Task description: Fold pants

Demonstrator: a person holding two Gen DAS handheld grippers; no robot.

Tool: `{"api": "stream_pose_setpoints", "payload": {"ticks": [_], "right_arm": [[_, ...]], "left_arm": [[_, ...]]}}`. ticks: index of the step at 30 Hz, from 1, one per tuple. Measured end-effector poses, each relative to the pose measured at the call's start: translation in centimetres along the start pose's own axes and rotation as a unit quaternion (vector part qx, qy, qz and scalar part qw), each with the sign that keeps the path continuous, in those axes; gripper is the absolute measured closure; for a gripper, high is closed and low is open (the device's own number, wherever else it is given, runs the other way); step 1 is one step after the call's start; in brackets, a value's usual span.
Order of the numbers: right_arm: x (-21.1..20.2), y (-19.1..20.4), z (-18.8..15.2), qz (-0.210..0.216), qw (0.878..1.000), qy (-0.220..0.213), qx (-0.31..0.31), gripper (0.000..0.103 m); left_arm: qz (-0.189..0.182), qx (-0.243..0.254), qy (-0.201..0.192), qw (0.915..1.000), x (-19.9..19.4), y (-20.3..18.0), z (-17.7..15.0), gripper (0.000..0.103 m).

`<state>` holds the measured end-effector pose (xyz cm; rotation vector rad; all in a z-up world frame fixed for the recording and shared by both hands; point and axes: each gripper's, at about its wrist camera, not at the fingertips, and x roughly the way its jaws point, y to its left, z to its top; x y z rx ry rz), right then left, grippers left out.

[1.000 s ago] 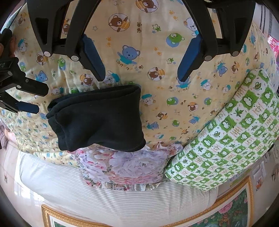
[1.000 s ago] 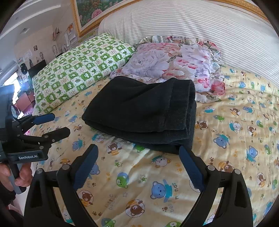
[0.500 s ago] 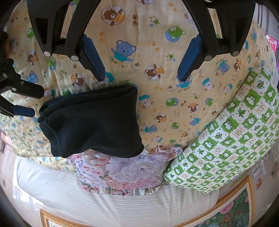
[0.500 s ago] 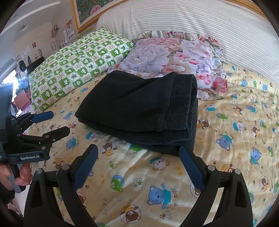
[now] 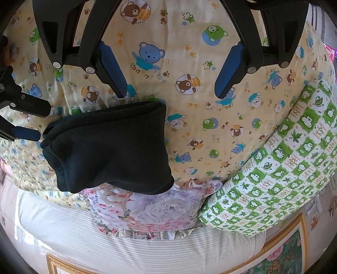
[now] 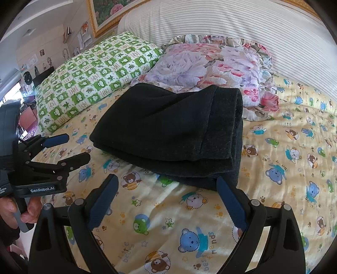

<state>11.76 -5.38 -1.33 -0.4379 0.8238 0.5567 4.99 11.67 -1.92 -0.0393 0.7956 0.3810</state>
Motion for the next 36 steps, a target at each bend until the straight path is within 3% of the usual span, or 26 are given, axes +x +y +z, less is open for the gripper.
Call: {"api": "stream_pose_setpoints", "payload": {"ticks": [36], "right_arm": [[0.1, -0.4, 0.6, 0.002, 1.0, -0.005, 0.002, 0.008]], "left_arm": [[0.005, 0.006, 0.007, 0.9999, 1.1, -0.2, 0.6, 0.017]]}}
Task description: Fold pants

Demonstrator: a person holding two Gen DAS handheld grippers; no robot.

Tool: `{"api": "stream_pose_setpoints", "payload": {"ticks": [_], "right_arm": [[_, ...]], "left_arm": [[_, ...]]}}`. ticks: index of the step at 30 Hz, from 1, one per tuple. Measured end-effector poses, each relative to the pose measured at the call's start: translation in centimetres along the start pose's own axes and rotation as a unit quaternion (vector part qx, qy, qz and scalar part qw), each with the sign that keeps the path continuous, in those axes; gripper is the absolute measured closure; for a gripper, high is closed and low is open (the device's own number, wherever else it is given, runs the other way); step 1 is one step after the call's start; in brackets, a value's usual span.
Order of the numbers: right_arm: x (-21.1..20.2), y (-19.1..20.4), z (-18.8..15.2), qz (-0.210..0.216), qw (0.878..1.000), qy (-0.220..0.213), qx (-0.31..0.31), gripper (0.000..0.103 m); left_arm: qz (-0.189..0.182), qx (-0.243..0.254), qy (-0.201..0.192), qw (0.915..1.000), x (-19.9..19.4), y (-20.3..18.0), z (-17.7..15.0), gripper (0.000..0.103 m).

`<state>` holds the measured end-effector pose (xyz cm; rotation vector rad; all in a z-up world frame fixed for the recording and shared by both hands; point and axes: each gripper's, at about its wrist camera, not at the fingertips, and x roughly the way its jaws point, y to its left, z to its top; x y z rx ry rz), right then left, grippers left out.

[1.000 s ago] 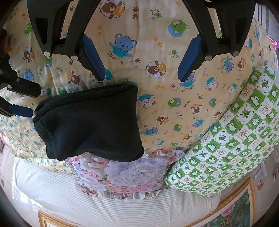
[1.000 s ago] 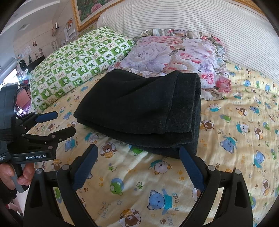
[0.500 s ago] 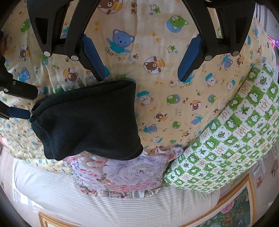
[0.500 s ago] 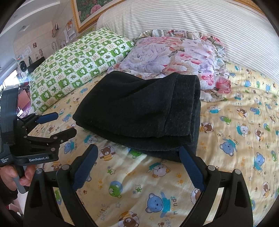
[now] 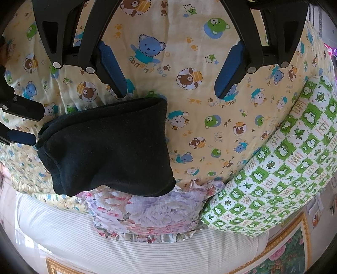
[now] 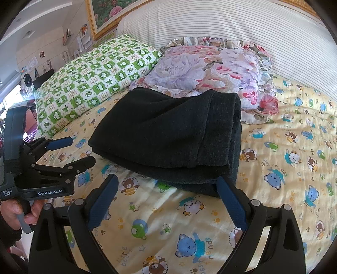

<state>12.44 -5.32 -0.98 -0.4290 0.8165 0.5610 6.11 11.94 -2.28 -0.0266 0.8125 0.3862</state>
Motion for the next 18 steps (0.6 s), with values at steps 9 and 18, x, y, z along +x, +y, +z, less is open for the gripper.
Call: {"api": "stream_pose_setpoints", "payload": {"ticks": [9, 18], "right_arm": [[0.01, -0.01, 0.07, -0.001, 1.0, 0.0, 0.001, 0.008], [-0.64, -0.37, 0.1, -0.007, 1.0, -0.005, 0.012, 0.008]], "left_arm": [[-0.002, 0.0, -0.002, 1.0, -0.04, 0.01, 0.3, 0.017], [-0.007, 0.006, -0.001, 1.0, -0.37, -0.58, 0.94, 0.017]]}}
